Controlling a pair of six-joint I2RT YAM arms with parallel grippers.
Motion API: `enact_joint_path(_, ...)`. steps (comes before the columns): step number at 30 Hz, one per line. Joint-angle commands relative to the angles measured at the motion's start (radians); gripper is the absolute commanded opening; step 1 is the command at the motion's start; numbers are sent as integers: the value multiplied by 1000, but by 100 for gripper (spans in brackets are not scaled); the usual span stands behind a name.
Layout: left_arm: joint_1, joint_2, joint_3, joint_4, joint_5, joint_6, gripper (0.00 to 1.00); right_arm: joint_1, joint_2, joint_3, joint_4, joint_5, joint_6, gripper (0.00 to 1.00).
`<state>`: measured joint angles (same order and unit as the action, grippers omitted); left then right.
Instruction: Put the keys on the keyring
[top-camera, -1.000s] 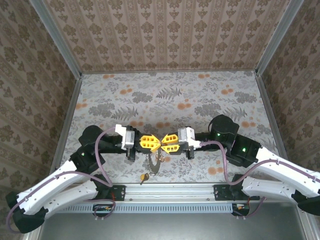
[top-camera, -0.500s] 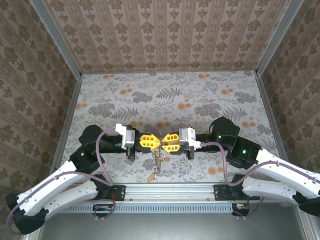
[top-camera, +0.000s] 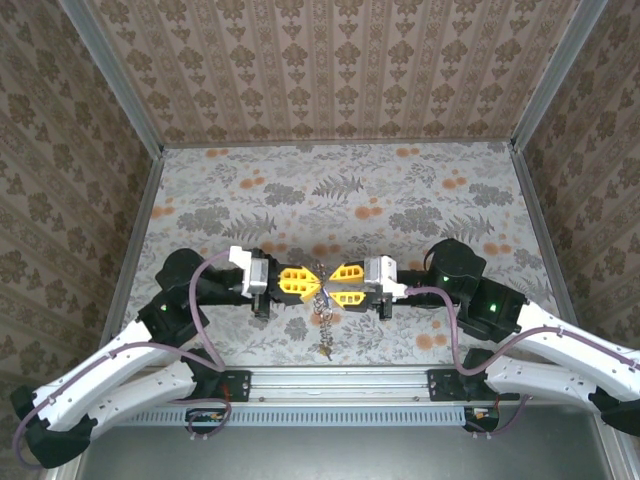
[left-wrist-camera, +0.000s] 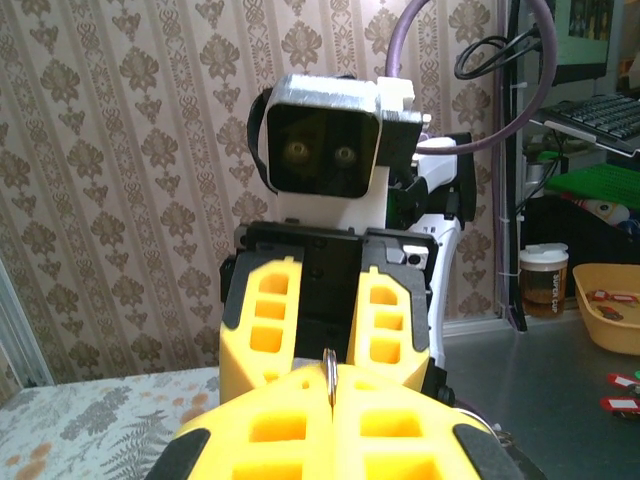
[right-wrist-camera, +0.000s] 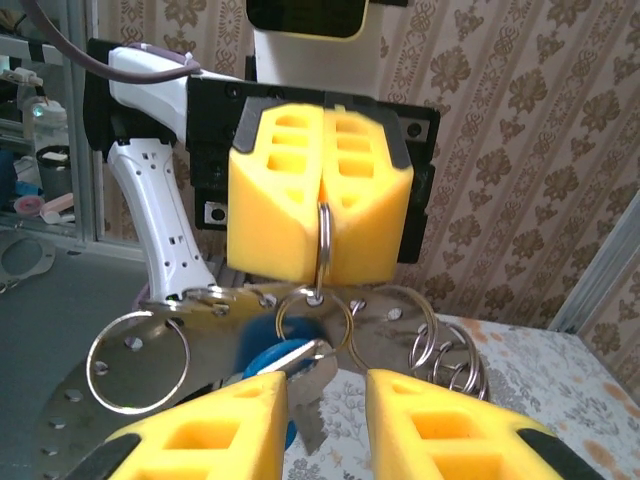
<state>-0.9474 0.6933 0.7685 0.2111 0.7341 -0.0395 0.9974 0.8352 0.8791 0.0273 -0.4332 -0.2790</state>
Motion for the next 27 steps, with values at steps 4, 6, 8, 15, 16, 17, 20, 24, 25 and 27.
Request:
enact_joint_path(4, 5, 0, 44, 11, 7, 29, 0, -2, -7, -6, 61, 4, 28, 28)
enact_joint_path(6, 4, 3, 48, 2, -1, 29, 0, -2, 2, -8, 66, 1, 29, 27)
enact_joint_path(8, 4, 6, 52, -16, -11, 35, 0, -2, 12, -4, 66, -6, 32, 26)
enact_joint_path(15, 4, 13, 55, -11, -2, 31, 0, -2, 58, 12, 74, -59, 41, 22)
enact_joint_path(16, 3, 14, 54, -12, 0, 30, 0, -2, 59, 11, 81, -66, 44, 21)
enact_joint_path(17, 5, 14, 57, -13, -2, 30, 0, -2, 61, 11, 87, -75, 47, 20)
enact_joint_path(20, 4, 9, 55, -13, -6, 31, 0, -2, 57, 10, 90, -91, 49, 18)
enact_joint_path(24, 4, 5, 54, -16, -16, 31, 0, -2, 38, -4, 89, -74, 44, 15)
enact_joint_path(25, 5, 4, 55, -17, -19, 31, 0, -2, 33, -7, 91, -70, 44, 15)
enact_joint_path(27, 5, 4, 57, -23, -23, 33, 0, -2, 24, -10, 96, -67, 44, 15)
